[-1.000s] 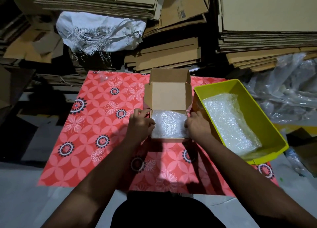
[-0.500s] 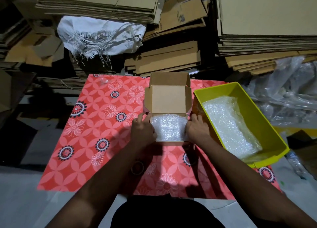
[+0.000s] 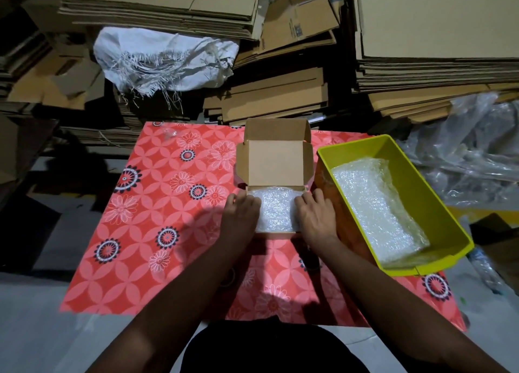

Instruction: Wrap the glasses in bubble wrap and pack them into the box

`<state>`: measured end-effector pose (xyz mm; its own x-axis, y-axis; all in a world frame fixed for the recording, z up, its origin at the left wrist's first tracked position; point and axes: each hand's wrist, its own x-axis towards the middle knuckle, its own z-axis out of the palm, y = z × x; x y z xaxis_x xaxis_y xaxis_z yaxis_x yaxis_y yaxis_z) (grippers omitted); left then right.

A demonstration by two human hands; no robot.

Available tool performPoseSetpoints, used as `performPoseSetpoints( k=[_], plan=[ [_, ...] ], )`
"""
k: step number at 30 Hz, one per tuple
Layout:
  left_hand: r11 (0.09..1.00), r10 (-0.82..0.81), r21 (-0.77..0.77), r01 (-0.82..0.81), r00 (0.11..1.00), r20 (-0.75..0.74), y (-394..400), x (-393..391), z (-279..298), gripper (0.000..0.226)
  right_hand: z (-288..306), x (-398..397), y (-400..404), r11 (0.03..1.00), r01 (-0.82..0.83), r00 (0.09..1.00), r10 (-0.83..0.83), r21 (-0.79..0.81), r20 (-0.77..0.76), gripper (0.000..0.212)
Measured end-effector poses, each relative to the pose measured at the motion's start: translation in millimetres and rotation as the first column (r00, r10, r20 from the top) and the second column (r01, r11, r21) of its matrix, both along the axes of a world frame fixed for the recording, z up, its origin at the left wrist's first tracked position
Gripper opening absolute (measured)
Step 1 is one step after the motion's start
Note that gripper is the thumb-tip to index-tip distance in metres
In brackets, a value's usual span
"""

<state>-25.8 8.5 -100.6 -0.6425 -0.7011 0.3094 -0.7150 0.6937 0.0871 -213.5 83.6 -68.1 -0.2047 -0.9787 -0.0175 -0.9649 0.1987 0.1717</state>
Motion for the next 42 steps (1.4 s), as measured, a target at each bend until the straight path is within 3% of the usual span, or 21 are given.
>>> performPoseSetpoints(
  k=[4, 6, 15, 19, 22, 26, 29, 33, 35, 37, 39, 42],
  plan=[
    [0.999, 0.029, -0.016, -0.027, 0.997, 0.077, -5, 1, 0, 0.019, 1, -1, -3, 0.999, 0.029, 0.999, -0.028, 0.019, -0.043, 0.038],
    [0.999, 0.032, -0.030, -0.029, 0.992, 0.119, -4, 1, -3, 0.019, 3, -2, -6, 0.998, 0.048, 0.998, -0.046, 0.048, -0.054, 0.034],
    [0.998, 0.056, -0.035, -0.050, 0.978, 0.202, -6, -6, 5, 0.034, -2, -15, -17, 0.982, 0.120, 0.977, -0.143, 0.142, 0.160, 0.038],
    [0.993, 0.120, -0.025, -0.118, 0.941, 0.317, -8, -11, 13, 0.032, -3, -16, -13, 0.987, 0.134, 0.981, -0.145, 0.089, 0.127, 0.030],
    [0.991, 0.133, -0.017, -0.136, 0.923, 0.360, -17, -12, 13, 0.045, 3, -16, -11, 0.992, 0.113, 0.989, -0.118, 0.052, 0.091, 0.033],
    [0.997, 0.079, -0.040, -0.069, 0.921, 0.383, -19, -16, 13, 0.030, 2, -17, -8, 0.994, 0.105, 0.991, -0.105, 0.009, 0.085, 0.031],
    [0.994, 0.089, 0.018, -0.104, 0.918, 0.386, -19, -15, 15, 0.031, -4, -22, -6, 0.995, 0.052, 0.991, -0.062, 0.084, 0.119, 0.024],
    [0.973, 0.148, 0.091, -0.210, 0.879, 0.454, -20, -9, 11, 0.040, -7, -37, -13, 0.974, 0.012, 0.968, -0.067, 0.227, 0.240, 0.036],
    [0.967, 0.168, 0.103, -0.234, 0.885, 0.434, -19, -4, 10, 0.044, -2, -41, -15, 0.965, -0.029, 0.953, -0.052, 0.261, 0.297, 0.037],
    [0.979, 0.144, 0.084, -0.184, 0.924, 0.355, -20, 1, 10, 0.045, 6, -42, -12, 0.987, -0.020, 0.927, -0.041, 0.160, 0.372, 0.026],
    [0.985, 0.143, 0.064, -0.159, 0.968, 0.206, -18, 7, 13, 0.039, 8, -43, -7, 0.996, -0.003, 0.907, -0.035, 0.091, 0.419, 0.017],
    [0.988, 0.130, 0.082, -0.130, 0.991, -0.003, -8, 15, 8, 0.023, 2, -39, -1, 0.987, 0.044, 0.907, -0.105, 0.156, 0.409, 0.020]
  ],
)
